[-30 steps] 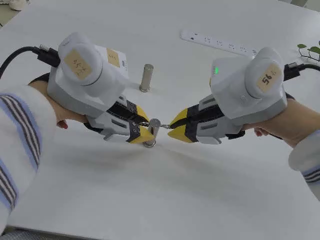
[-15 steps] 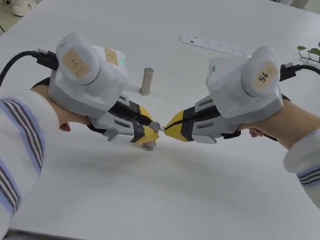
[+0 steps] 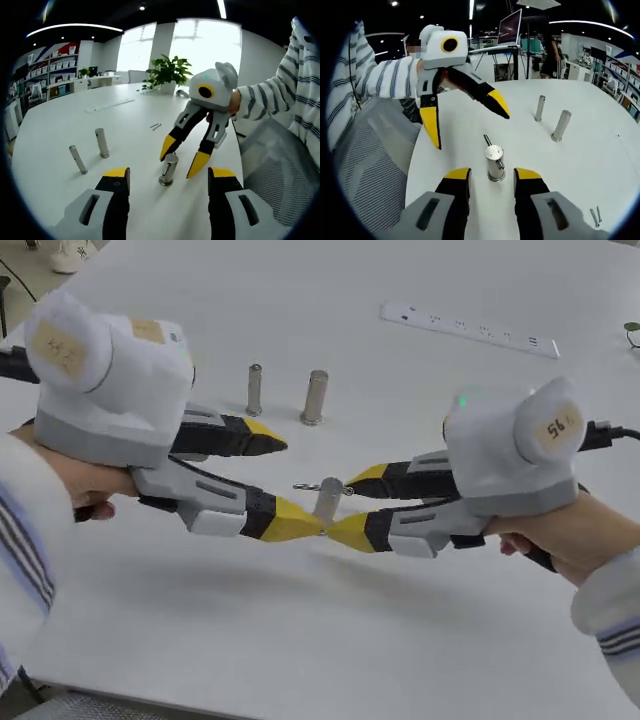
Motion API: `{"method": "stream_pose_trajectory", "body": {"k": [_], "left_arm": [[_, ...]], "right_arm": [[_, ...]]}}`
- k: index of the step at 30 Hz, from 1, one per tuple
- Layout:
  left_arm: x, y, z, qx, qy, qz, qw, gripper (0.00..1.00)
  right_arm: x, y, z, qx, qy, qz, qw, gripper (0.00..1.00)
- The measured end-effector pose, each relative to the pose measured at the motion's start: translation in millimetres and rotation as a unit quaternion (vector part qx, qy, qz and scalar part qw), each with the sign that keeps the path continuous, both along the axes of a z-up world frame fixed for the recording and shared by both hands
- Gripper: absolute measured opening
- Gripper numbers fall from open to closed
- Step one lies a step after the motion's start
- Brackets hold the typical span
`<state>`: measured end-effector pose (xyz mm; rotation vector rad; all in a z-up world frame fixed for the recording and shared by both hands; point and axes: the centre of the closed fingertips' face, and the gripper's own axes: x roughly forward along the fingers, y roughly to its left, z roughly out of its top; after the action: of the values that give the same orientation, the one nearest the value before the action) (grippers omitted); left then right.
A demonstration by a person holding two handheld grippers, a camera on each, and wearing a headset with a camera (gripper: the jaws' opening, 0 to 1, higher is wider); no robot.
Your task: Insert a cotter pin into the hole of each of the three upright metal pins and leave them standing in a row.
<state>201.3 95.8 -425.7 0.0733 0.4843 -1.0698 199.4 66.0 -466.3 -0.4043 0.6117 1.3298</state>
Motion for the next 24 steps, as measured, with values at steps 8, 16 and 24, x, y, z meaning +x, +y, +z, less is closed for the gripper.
{"method": "stream_pose_trajectory", "body": {"k": [8, 16, 24], "left_arm": [[3.9, 25.6, -13.5, 0.008, 0.002, 0.054, 0.9985, 0.91], [0.2, 26.9, -9.1, -0.009, 0.000, 0.060, 0.9981, 0.99], [-0.8, 27.6, -7.0, -0.010, -0.003, 0.057, 0.9983, 0.99]], "right_arm": [[1.2, 9.7, -14.4, 0.014, 0.001, -0.014, 0.9998, 0.35], [5.5, 17.4, -22.2, 0.049, 0.029, -0.037, 0.9977, 0.31], [13.6, 25.6, -17.0, 0.100, 0.042, -0.064, 0.9920, 0.27]]}}
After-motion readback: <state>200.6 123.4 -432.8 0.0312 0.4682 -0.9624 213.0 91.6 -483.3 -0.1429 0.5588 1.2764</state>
